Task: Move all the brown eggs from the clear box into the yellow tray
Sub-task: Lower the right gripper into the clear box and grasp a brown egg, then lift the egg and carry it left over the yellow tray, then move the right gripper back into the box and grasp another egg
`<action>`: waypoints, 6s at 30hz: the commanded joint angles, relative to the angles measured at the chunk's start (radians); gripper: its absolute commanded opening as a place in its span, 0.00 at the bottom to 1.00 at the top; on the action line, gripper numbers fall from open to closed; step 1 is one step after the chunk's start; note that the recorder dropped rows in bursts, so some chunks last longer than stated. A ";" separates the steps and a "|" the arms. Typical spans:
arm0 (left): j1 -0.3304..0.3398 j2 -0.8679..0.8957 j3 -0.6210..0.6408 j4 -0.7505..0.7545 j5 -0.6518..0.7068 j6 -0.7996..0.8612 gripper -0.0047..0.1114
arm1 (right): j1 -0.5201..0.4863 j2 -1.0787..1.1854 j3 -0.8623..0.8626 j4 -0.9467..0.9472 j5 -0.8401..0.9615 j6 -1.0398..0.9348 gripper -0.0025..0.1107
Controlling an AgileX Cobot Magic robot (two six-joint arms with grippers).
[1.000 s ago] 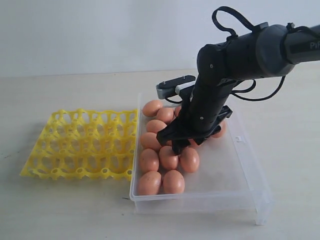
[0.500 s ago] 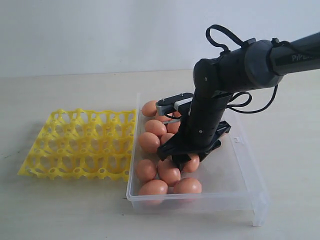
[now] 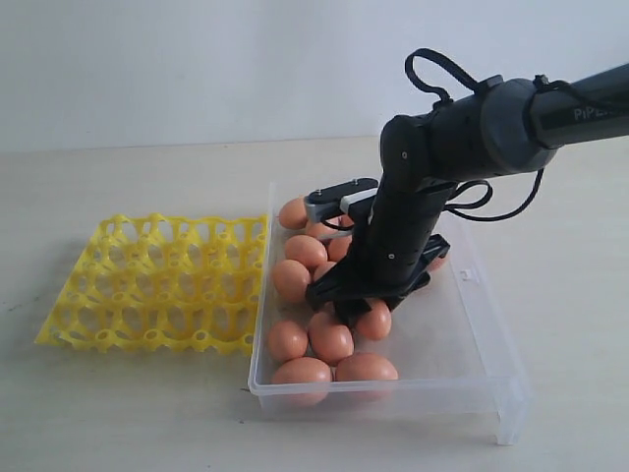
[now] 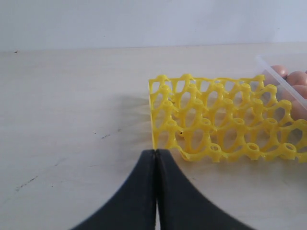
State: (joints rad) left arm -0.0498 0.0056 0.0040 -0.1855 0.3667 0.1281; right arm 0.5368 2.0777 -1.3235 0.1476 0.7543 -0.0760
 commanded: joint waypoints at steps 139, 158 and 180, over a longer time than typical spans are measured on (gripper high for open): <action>0.001 -0.006 -0.004 -0.001 -0.010 0.005 0.04 | 0.265 0.471 -0.638 -0.374 -1.017 0.417 0.53; 0.001 -0.006 -0.004 -0.001 -0.010 0.005 0.04 | 0.251 -0.009 -0.632 -0.258 0.467 0.052 0.26; 0.001 -0.006 -0.004 -0.001 -0.010 0.005 0.04 | -0.016 -0.018 -0.203 0.034 0.093 -0.012 0.50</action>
State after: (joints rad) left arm -0.0498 0.0056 0.0040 -0.1855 0.3667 0.1303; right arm 0.5250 2.0056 -1.4801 0.1585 0.8693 -0.0689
